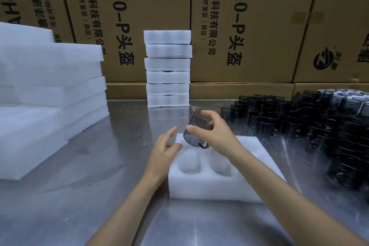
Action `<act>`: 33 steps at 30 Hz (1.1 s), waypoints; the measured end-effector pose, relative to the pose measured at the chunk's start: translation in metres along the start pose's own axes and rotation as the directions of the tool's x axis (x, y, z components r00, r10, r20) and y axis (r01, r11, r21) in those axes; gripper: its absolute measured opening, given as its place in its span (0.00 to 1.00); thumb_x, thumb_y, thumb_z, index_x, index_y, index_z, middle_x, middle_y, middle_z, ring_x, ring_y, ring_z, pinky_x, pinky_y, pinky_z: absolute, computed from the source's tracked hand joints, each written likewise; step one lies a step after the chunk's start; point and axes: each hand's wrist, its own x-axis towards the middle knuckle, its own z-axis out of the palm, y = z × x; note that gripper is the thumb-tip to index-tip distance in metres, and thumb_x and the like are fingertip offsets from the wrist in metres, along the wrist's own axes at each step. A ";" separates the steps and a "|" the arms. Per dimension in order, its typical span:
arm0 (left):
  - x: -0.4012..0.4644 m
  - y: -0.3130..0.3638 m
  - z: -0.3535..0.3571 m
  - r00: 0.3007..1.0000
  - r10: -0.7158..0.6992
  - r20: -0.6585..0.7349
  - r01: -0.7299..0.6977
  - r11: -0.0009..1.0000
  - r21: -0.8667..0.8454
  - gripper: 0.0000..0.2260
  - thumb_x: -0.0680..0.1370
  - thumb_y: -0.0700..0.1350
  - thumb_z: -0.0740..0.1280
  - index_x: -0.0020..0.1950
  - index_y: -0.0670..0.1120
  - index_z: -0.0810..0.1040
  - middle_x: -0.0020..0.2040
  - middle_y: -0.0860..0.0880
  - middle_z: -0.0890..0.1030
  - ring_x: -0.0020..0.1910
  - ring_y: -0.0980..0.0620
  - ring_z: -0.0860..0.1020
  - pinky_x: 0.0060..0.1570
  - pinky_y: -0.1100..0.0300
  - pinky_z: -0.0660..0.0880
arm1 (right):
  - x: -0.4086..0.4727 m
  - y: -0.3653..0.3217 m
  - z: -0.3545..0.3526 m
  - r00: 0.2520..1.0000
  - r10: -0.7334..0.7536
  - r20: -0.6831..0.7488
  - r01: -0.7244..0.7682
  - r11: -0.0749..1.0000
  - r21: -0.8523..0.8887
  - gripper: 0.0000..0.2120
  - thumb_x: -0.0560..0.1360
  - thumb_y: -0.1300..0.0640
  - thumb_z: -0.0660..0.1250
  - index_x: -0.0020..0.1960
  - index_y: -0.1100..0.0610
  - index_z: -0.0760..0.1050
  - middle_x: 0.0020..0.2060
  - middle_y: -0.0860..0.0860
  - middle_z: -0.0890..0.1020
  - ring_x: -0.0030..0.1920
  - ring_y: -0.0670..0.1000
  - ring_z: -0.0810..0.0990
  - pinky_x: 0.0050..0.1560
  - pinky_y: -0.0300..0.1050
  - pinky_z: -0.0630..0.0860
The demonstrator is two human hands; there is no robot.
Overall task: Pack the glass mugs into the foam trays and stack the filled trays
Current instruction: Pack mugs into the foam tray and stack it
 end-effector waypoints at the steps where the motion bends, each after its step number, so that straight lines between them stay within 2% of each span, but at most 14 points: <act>1: -0.001 0.003 0.000 0.997 0.071 -0.043 -0.070 0.997 0.016 0.16 0.77 0.39 0.64 0.62 0.54 0.75 0.58 0.57 0.76 0.47 0.65 0.74 0.49 0.72 0.69 | 0.001 0.000 0.000 1.000 0.010 -0.006 -0.010 1.000 0.005 0.22 0.66 0.38 0.72 0.55 0.45 0.71 0.57 0.46 0.72 0.50 0.38 0.72 0.41 0.35 0.68; 3: -0.003 0.011 -0.001 0.982 0.166 -0.088 -0.169 0.985 -0.022 0.12 0.77 0.43 0.62 0.57 0.51 0.80 0.54 0.56 0.79 0.46 0.66 0.75 0.47 0.75 0.68 | 0.005 0.000 0.001 0.997 0.068 -0.033 -0.067 0.997 0.030 0.23 0.66 0.36 0.71 0.52 0.50 0.73 0.56 0.48 0.74 0.51 0.42 0.75 0.43 0.39 0.70; 5: -0.004 0.016 -0.001 0.979 0.191 -0.070 -0.196 0.978 -0.071 0.13 0.76 0.45 0.59 0.51 0.50 0.83 0.50 0.58 0.82 0.46 0.68 0.76 0.44 0.77 0.67 | 0.010 -0.002 0.001 0.987 0.153 -0.045 -0.151 0.988 0.045 0.28 0.65 0.34 0.69 0.54 0.54 0.71 0.52 0.48 0.76 0.51 0.46 0.75 0.43 0.43 0.71; 8: -0.003 0.015 0.002 0.984 0.175 -0.026 -0.176 0.979 -0.100 0.16 0.75 0.48 0.56 0.53 0.49 0.82 0.52 0.57 0.83 0.50 0.67 0.77 0.46 0.76 0.67 | 0.013 -0.006 0.005 0.976 0.215 -0.035 -0.213 0.976 0.039 0.30 0.66 0.33 0.67 0.56 0.53 0.63 0.46 0.44 0.73 0.46 0.42 0.72 0.42 0.44 0.71; 10: 0.000 0.011 0.002 0.987 0.159 -0.030 -0.161 0.981 -0.109 0.11 0.78 0.46 0.60 0.55 0.49 0.81 0.55 0.54 0.81 0.55 0.64 0.76 0.54 0.72 0.68 | 0.014 -0.008 0.010 0.983 0.177 -0.045 -0.177 0.984 0.014 0.30 0.67 0.32 0.65 0.57 0.50 0.62 0.48 0.44 0.74 0.48 0.45 0.74 0.42 0.44 0.71; 12: 0.001 0.008 0.001 0.992 0.121 -0.027 -0.124 0.987 -0.107 0.11 0.81 0.42 0.59 0.55 0.50 0.80 0.57 0.52 0.79 0.57 0.63 0.75 0.59 0.68 0.67 | 0.013 -0.008 0.014 0.993 0.111 -0.028 -0.112 0.994 -0.019 0.29 0.67 0.30 0.64 0.58 0.49 0.66 0.52 0.44 0.76 0.53 0.47 0.75 0.44 0.43 0.70; 14: 0.002 0.004 -0.001 0.995 0.096 -0.025 -0.098 0.990 -0.100 0.12 0.81 0.40 0.58 0.52 0.51 0.80 0.55 0.52 0.80 0.56 0.62 0.75 0.59 0.68 0.68 | 0.012 -0.007 0.017 0.998 0.056 0.017 -0.055 0.998 -0.039 0.25 0.69 0.32 0.65 0.56 0.49 0.71 0.52 0.43 0.78 0.53 0.45 0.76 0.41 0.40 0.69; 17: 0.002 0.003 -0.003 0.997 0.077 -0.031 -0.079 0.994 -0.074 0.12 0.81 0.42 0.58 0.51 0.50 0.81 0.54 0.51 0.80 0.57 0.59 0.76 0.57 0.69 0.69 | 0.011 -0.003 0.016 0.999 0.011 0.041 -0.008 0.998 -0.070 0.15 0.72 0.40 0.66 0.52 0.50 0.74 0.46 0.42 0.79 0.47 0.43 0.76 0.37 0.37 0.68; 19: 0.002 0.003 -0.003 0.997 0.071 -0.033 -0.074 0.994 -0.080 0.12 0.80 0.48 0.60 0.52 0.46 0.82 0.54 0.51 0.81 0.56 0.59 0.77 0.55 0.71 0.68 | 0.012 -0.002 0.015 1.000 -0.011 0.011 0.011 0.996 -0.084 0.11 0.76 0.46 0.63 0.48 0.53 0.76 0.41 0.44 0.79 0.44 0.46 0.77 0.39 0.40 0.70; 20: 0.001 0.003 -0.003 0.996 0.074 -0.040 -0.077 0.994 -0.078 0.15 0.77 0.51 0.60 0.52 0.45 0.83 0.54 0.51 0.82 0.56 0.59 0.77 0.55 0.72 0.68 | 0.012 -0.002 0.014 1.000 -0.012 0.003 0.012 0.995 -0.096 0.10 0.77 0.49 0.62 0.47 0.55 0.77 0.41 0.46 0.81 0.45 0.50 0.78 0.42 0.44 0.71; 23: 0.000 0.005 -0.006 0.994 0.078 -0.074 -0.080 0.996 -0.025 0.21 0.73 0.56 0.55 0.47 0.48 0.84 0.50 0.56 0.83 0.54 0.64 0.76 0.52 0.76 0.66 | 0.012 -0.002 0.013 0.999 -0.020 0.033 0.026 0.980 -0.199 0.11 0.79 0.52 0.60 0.48 0.55 0.79 0.46 0.50 0.83 0.50 0.53 0.79 0.52 0.49 0.73; 27: -0.003 0.007 -0.008 0.990 0.108 -0.090 -0.100 0.991 0.088 0.16 0.74 0.57 0.55 0.40 0.58 0.82 0.47 0.61 0.81 0.49 0.72 0.74 0.46 0.80 0.63 | 0.012 -0.002 0.011 0.998 -0.024 0.054 0.040 0.948 -0.316 0.12 0.79 0.50 0.59 0.48 0.54 0.79 0.45 0.50 0.82 0.48 0.52 0.77 0.43 0.45 0.70; 30: -0.001 0.005 -0.010 0.985 0.149 -0.088 -0.128 0.969 0.212 0.15 0.74 0.58 0.54 0.37 0.63 0.80 0.47 0.61 0.81 0.51 0.65 0.75 0.50 0.72 0.66 | 0.014 -0.003 0.010 0.997 0.000 0.083 0.030 0.931 -0.364 0.14 0.79 0.50 0.59 0.48 0.57 0.79 0.39 0.51 0.80 0.42 0.53 0.75 0.36 0.43 0.65; 33: 0.001 0.002 -0.011 0.976 0.212 -0.041 -0.186 0.921 0.342 0.18 0.74 0.60 0.52 0.44 0.58 0.82 0.48 0.62 0.78 0.54 0.57 0.75 0.52 0.68 0.66 | 0.010 -0.002 0.011 0.997 0.010 0.075 0.017 0.935 -0.354 0.16 0.79 0.47 0.58 0.47 0.56 0.78 0.39 0.49 0.79 0.43 0.52 0.74 0.37 0.43 0.66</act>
